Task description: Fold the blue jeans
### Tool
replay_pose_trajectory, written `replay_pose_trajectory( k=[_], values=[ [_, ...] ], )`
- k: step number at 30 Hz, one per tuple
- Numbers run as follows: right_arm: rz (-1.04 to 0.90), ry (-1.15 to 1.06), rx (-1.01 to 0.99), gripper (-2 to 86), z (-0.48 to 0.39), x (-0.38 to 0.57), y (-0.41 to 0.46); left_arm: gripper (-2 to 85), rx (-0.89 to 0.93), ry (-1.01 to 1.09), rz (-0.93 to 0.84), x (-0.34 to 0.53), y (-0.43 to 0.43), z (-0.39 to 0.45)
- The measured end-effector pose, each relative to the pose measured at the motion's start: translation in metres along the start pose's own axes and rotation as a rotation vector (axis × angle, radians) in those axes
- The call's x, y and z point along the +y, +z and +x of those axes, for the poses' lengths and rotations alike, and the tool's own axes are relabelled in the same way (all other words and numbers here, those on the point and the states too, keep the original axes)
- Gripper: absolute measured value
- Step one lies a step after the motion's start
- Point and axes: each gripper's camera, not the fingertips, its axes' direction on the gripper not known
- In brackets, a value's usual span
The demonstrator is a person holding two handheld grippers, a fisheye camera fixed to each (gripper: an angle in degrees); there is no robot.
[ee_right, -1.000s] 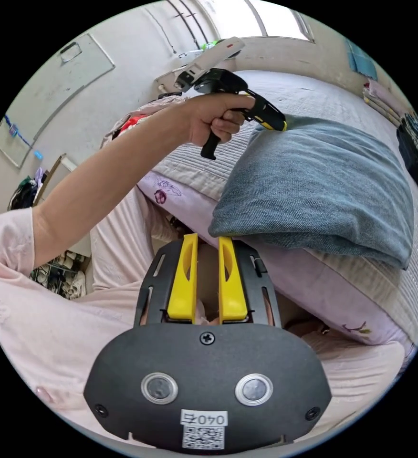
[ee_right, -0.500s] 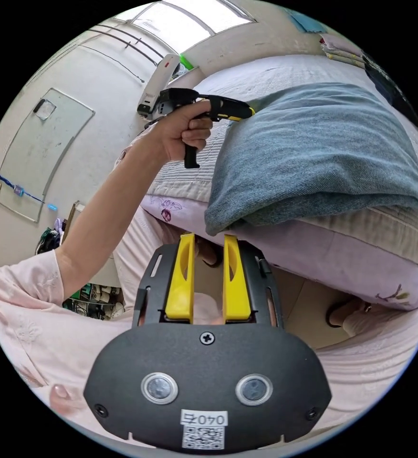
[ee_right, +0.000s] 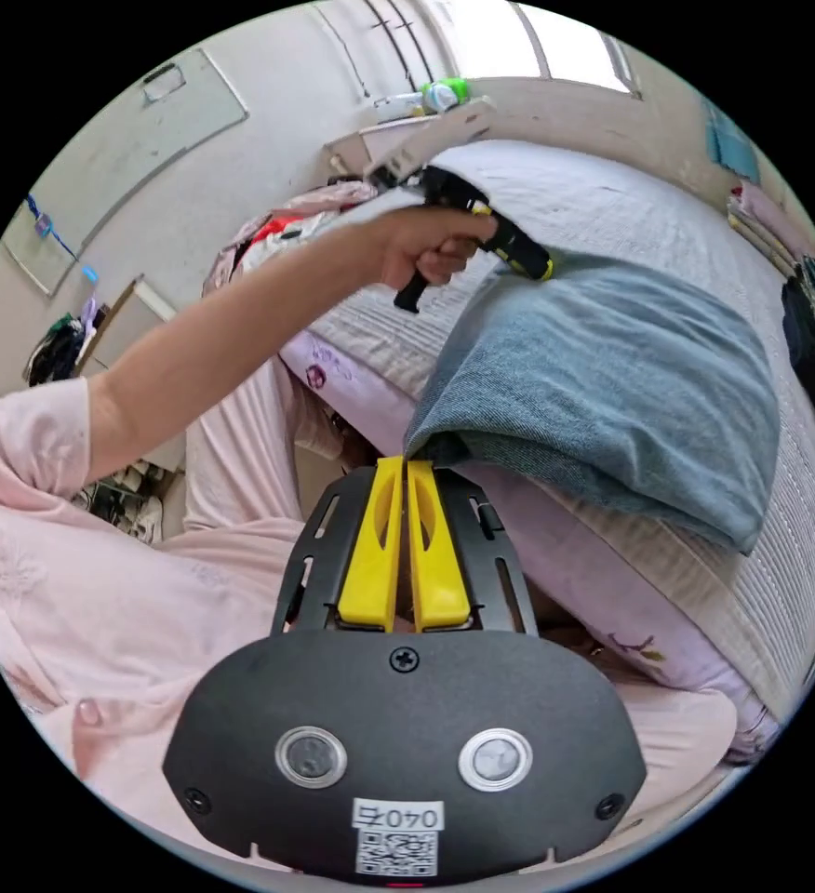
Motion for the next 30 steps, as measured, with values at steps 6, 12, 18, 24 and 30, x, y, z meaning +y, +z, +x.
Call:
replay_pose_trajectory(
  k=[6, 12, 18, 24, 30],
  values=[
    [-0.103, 0.004, -0.086, 0.2, -0.021, -0.008, 0.046, -0.9, 0.017, -0.005, 0.026, 0.017, -0.016, 0.007],
    [0.023, -0.005, 0.009, -0.8, -0.029, 0.014, -0.019, -0.9, 0.040, 0.172, 0.179, 0.078, -0.083, 0.061],
    [0.165, 0.251, 0.315, -1.0, 0.005, 0.006, -0.023, -0.9, 0.200, 0.519, 0.092, 0.141, -0.066, 0.160],
    [0.057, 0.301, 0.566, -1.0, 0.008, 0.006, 0.024, -0.9, 0.044, 0.579, -0.081, 0.161, -0.018, 0.194],
    [0.301, 0.303, 0.615, -1.0, -0.020, -0.012, -0.041, -0.9, -0.100, 0.376, 0.257, 0.124, -0.090, 0.146]
  ],
)
